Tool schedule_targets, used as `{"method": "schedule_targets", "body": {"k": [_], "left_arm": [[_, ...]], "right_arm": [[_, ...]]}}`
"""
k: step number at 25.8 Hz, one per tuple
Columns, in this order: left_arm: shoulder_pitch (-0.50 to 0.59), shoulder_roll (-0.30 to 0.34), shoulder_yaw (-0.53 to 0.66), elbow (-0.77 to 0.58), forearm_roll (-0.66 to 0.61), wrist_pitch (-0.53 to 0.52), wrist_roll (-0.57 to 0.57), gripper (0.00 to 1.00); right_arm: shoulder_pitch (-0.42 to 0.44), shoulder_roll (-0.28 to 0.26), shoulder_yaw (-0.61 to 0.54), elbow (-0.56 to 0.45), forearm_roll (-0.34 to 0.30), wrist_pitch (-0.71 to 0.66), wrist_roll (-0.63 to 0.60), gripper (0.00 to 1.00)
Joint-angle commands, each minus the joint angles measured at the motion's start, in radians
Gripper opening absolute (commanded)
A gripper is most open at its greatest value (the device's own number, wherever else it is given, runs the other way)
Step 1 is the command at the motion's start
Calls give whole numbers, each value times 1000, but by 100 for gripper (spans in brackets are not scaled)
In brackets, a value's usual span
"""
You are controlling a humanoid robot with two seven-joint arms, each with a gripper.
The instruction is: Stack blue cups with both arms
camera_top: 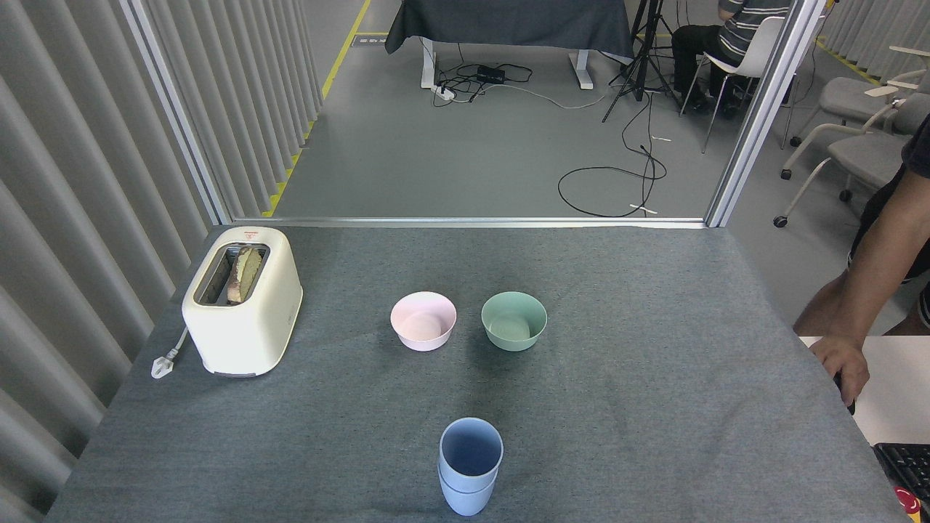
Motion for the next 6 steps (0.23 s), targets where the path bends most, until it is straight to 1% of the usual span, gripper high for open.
{"method": "schedule_targets", "body": {"k": [1, 6], "left_arm": [[-3, 1, 0, -1, -1, -1, -1, 100], [0, 1, 0, -1, -1, -1, -1, 100]], "right_arm": [[7, -1, 3, -4, 0, -1, 1, 100], [10, -1, 4, -7, 0, -2, -2, 100]]}}
